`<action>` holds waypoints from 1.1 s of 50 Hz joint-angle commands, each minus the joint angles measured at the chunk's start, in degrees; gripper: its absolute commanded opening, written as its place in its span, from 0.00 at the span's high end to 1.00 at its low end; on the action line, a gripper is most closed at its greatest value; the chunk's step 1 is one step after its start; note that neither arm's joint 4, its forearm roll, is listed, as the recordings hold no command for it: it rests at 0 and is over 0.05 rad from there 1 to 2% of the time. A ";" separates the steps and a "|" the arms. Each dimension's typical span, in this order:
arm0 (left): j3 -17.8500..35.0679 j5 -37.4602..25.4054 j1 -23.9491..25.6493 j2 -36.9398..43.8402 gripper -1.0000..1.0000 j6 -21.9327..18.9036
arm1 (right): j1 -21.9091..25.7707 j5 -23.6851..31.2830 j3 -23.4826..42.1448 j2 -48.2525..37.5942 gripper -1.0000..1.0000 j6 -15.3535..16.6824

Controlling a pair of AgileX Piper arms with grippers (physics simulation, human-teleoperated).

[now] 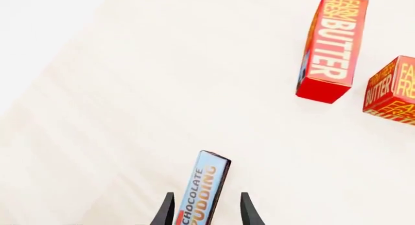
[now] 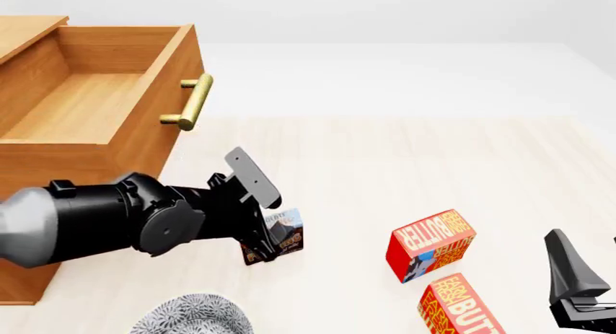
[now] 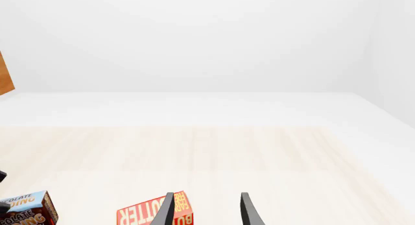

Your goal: Put the chocolate pudding in the top drawer of the cabinet and close it.

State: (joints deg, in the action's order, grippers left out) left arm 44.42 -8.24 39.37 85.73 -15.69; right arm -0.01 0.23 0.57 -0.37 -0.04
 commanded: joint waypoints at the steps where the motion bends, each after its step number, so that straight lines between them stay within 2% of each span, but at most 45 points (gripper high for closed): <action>1: -0.39 0.49 -0.51 0.43 0.00 0.21 | 0.00 0.00 0.00 0.00 0.00 0.00; 11: -0.63 0.62 -0.75 0.47 0.00 0.25 | 0.00 0.00 0.00 0.00 0.00 0.00; 29: -1.14 2.15 -4.26 2.39 0.00 -0.64 | 0.01 0.00 0.00 0.01 0.00 0.00; 43: -1.49 3.24 -3.48 3.30 0.00 -0.46 | 0.00 0.00 0.00 -0.01 0.00 0.01; 55: -1.76 4.46 -2.48 5.20 0.00 1.28 | 0.00 0.00 0.00 -0.01 0.00 0.00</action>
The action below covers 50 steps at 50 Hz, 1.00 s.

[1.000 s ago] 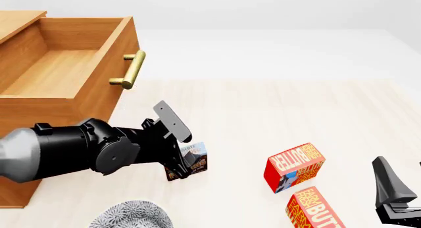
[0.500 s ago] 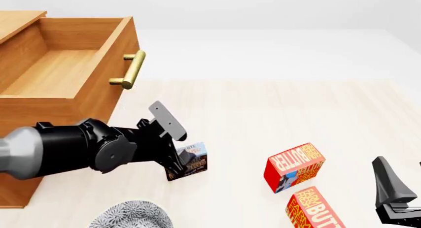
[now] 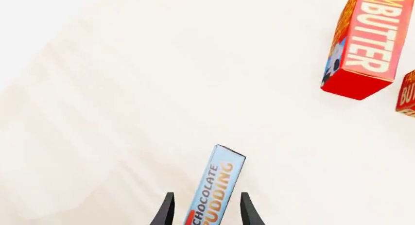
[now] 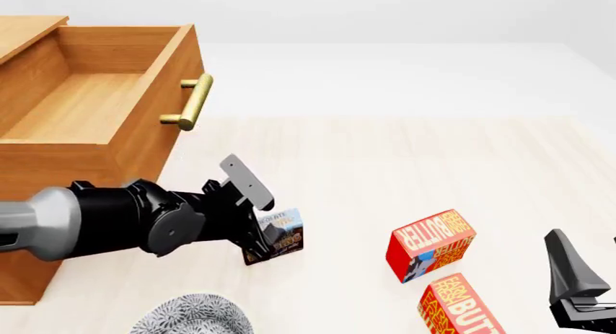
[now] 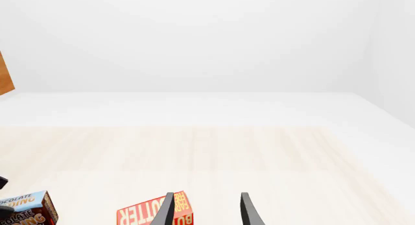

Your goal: Put the chocolate pudding in the top drawer of the cabinet and close it.

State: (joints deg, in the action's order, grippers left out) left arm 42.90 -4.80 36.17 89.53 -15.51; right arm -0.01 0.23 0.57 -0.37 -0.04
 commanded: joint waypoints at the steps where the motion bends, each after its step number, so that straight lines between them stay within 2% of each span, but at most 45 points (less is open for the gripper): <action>1: -0.32 1.19 0.66 1.47 0.00 0.95 | 0.01 0.00 0.00 0.00 0.00 -0.01; 25: -1.11 2.84 0.97 3.09 0.00 2.15 | 0.00 0.00 0.00 0.00 0.00 0.01; 39: -1.02 3.27 1.94 4.57 0.00 4.19 | 0.00 0.00 0.00 0.00 0.00 0.00; 50: -0.91 2.97 1.56 4.55 0.00 3.88 | -0.01 0.00 0.00 0.00 0.00 0.00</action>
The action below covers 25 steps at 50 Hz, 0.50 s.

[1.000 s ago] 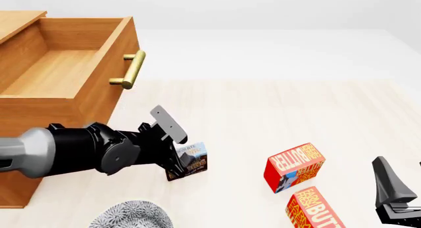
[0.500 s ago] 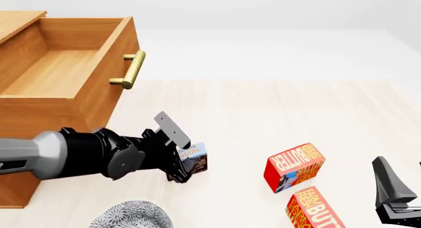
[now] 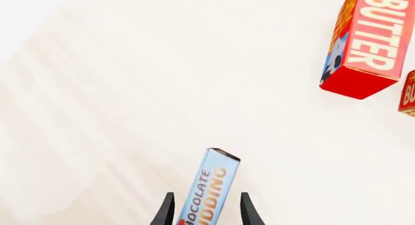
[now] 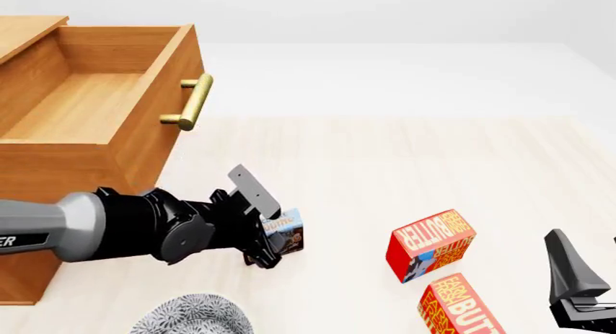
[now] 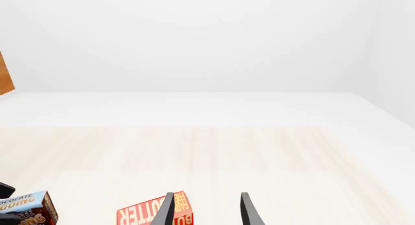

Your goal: Put the chocolate pudding in the top drawer of the cabinet and close it.

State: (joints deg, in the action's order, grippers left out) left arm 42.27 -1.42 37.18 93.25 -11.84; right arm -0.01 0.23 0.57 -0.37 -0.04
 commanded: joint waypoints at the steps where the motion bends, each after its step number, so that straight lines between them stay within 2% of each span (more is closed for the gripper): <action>1: -0.33 -0.29 0.47 0.97 0.00 0.15 | 0.01 0.00 0.00 0.00 0.00 0.00; 8: -0.45 -0.11 0.66 1.28 0.00 0.89 | 0.00 0.00 0.00 0.00 0.00 0.00; 9: -0.55 -0.22 0.29 1.39 1.00 1.09 | 0.01 0.00 0.00 0.00 0.00 0.00; 16: -0.70 -1.65 -0.66 -1.97 1.00 0.60 | 0.00 0.00 0.00 0.00 0.00 0.00; 20: -0.06 -3.34 0.36 -4.70 1.00 1.82 | -0.01 0.00 0.00 -0.01 0.00 -0.01; 25: 0.71 -5.55 -0.34 -8.33 1.00 0.53 | 0.00 0.00 0.00 0.00 0.00 0.01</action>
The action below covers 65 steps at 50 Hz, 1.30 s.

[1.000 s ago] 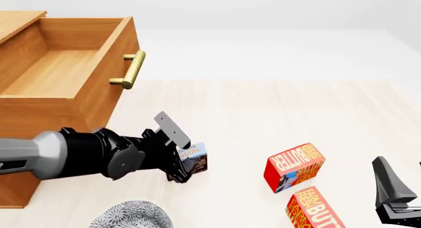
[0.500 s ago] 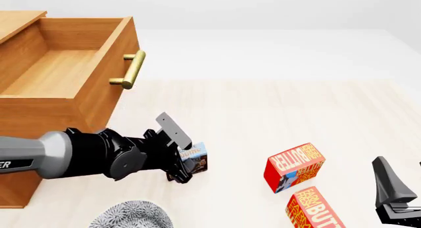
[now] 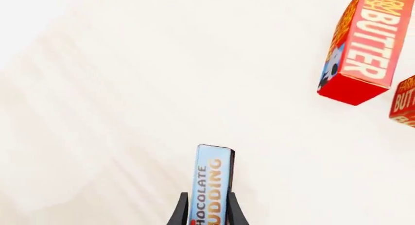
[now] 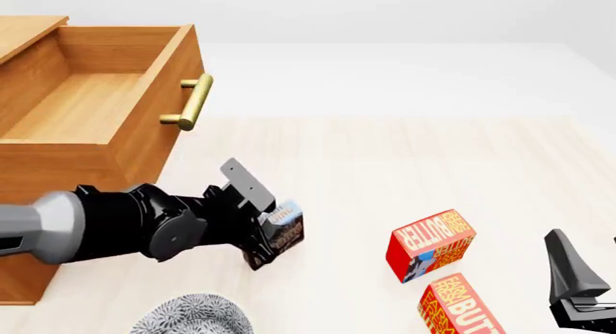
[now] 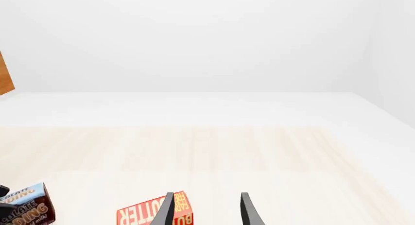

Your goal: Put the chocolate pudding in the top drawer of the cabinet and close it.

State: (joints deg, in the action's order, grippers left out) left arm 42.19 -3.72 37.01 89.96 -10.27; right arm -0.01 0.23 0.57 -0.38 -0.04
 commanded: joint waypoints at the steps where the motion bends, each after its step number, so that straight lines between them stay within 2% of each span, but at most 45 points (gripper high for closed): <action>1: 0.78 -3.26 -0.17 -5.04 1.00 -1.05 | 0.00 0.00 0.00 0.00 0.00 0.01; 3: 1.14 -4.23 1.40 -6.36 1.00 -0.01 | 0.00 0.00 0.00 0.00 0.00 -0.01; 8: 2.10 -6.11 0.15 -9.54 1.00 -1.51 | 0.00 0.00 0.00 0.01 0.00 0.00; 26: 4.36 -10.58 2.85 -15.53 1.00 -1.13 | -0.01 0.00 0.00 0.00 0.00 0.00; 45: 7.52 -15.00 3.35 -21.40 1.00 -3.70 | 0.01 0.00 0.00 0.00 0.00 0.01; 65: 12.04 -20.44 1.46 -27.96 1.00 -6.89 | 0.00 0.00 0.00 0.00 0.00 0.00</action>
State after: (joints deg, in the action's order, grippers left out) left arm 52.30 -22.06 38.96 64.63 -15.12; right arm -0.01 0.23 0.57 -0.37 -0.04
